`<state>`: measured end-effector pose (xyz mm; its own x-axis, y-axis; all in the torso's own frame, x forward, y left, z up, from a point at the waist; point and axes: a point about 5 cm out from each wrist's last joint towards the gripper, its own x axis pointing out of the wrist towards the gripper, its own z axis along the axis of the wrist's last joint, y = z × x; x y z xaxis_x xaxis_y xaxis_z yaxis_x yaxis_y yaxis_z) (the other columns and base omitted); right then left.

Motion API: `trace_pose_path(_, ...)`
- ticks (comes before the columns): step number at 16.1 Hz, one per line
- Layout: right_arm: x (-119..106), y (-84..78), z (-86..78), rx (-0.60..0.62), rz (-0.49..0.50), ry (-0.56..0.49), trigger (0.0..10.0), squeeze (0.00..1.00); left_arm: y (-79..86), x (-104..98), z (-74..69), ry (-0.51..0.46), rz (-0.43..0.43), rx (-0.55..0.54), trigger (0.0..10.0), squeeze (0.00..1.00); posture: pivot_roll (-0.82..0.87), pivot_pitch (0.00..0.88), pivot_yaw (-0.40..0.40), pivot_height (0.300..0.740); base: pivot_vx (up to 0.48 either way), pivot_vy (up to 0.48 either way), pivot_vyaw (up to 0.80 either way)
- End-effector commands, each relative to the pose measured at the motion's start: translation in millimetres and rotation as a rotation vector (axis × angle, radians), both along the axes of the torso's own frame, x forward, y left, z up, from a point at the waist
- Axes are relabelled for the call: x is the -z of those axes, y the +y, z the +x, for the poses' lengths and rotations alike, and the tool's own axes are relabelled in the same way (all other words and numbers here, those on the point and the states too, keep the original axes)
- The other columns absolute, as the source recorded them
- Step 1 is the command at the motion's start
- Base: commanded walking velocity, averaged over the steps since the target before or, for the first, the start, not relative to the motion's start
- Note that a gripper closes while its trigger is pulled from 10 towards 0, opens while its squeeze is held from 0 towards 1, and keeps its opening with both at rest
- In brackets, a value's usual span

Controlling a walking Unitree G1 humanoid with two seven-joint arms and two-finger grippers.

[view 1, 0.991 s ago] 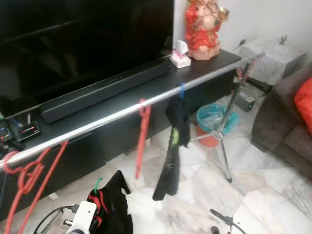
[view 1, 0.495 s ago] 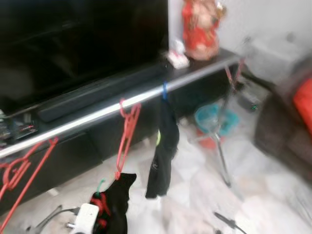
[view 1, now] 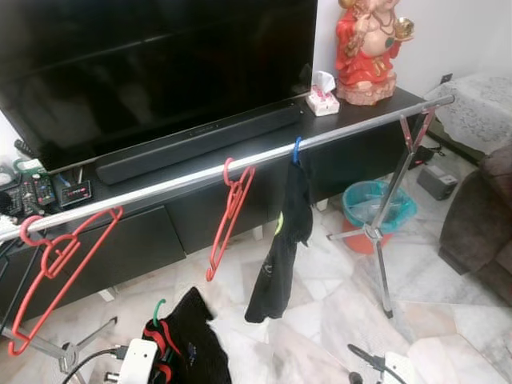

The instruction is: Hang hanger

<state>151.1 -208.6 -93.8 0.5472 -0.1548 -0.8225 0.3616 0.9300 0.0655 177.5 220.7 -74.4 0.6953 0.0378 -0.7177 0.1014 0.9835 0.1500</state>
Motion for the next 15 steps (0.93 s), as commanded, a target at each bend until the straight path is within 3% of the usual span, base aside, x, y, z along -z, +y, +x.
trace_pose_path(1,0.8,2.0,-0.9,0.0,0.007,0.005,10.0,0.0,4.2,-1.6,1.0,-0.01,-0.004,-0.024,10.0,0.0,-0.19,0.018,0.089,0.74,0.0,0.0,0.0)
trace_pose_path(11,0.3,1.8,0.2,-0.008,-0.003,0.003,10.0,0.0,3.4,-1.3,0.3,-0.014,-0.014,-0.024,10.0,0.0,-0.18,0.03,0.089,0.74,0.0,0.0,0.0)
trace_pose_path(15,-0.3,1.7,0.8,0.001,-0.001,-0.011,10.0,0.0,3.0,-0.2,-1.3,-0.004,-0.015,-0.024,10.0,0.0,-0.18,0.03,0.089,0.74,0.0,0.0,0.5)
